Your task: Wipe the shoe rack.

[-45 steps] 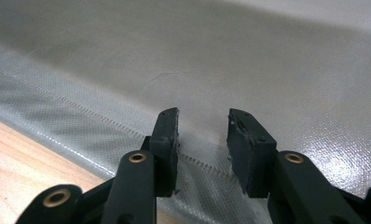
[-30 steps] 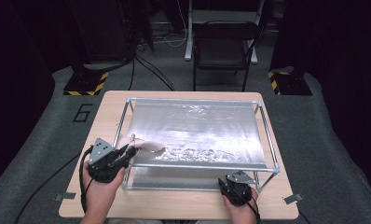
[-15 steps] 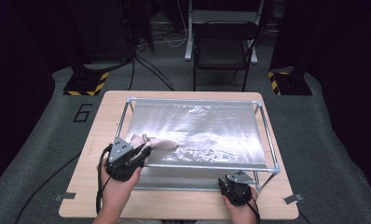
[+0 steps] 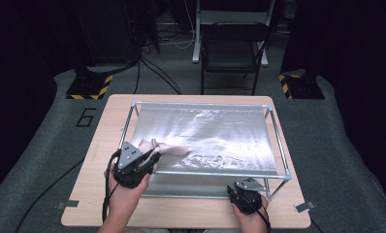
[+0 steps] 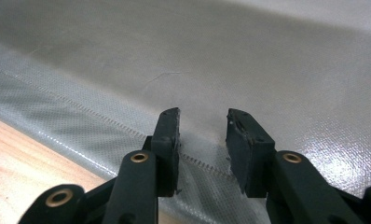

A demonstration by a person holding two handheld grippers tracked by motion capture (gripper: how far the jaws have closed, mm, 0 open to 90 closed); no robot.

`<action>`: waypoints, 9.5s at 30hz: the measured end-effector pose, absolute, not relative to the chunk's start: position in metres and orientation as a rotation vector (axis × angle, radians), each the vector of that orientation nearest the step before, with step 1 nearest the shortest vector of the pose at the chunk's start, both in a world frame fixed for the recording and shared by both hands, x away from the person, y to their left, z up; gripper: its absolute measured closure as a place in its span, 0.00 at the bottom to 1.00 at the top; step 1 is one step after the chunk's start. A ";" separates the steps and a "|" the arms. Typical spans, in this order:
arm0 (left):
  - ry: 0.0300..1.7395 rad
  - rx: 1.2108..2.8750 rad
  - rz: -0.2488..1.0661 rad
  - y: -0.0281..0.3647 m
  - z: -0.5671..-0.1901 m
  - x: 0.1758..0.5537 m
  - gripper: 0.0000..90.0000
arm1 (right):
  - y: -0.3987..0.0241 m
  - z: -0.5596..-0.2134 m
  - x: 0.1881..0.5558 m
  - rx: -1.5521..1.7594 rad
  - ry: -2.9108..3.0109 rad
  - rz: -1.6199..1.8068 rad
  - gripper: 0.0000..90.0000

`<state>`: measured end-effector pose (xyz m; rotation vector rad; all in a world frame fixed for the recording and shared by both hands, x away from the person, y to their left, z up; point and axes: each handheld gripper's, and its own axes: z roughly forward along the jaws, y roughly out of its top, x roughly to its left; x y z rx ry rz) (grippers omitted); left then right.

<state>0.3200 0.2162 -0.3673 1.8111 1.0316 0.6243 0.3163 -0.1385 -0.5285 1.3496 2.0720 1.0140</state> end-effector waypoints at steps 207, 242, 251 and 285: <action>0.914 1.875 0.531 0.167 -0.344 0.315 0.58 | -0.115 -0.528 0.313 1.431 2.117 1.112 0.72; 1.077 1.828 0.642 0.212 -0.372 0.312 0.49 | -0.124 -0.528 0.319 1.301 2.145 1.087 0.65; 1.076 1.808 0.648 0.212 -0.374 0.311 0.49 | -0.122 -0.525 0.317 1.156 2.229 1.129 0.63; 1.071 1.816 0.616 0.213 -0.373 0.311 0.49 | -0.106 -0.472 0.297 0.499 2.554 1.436 0.68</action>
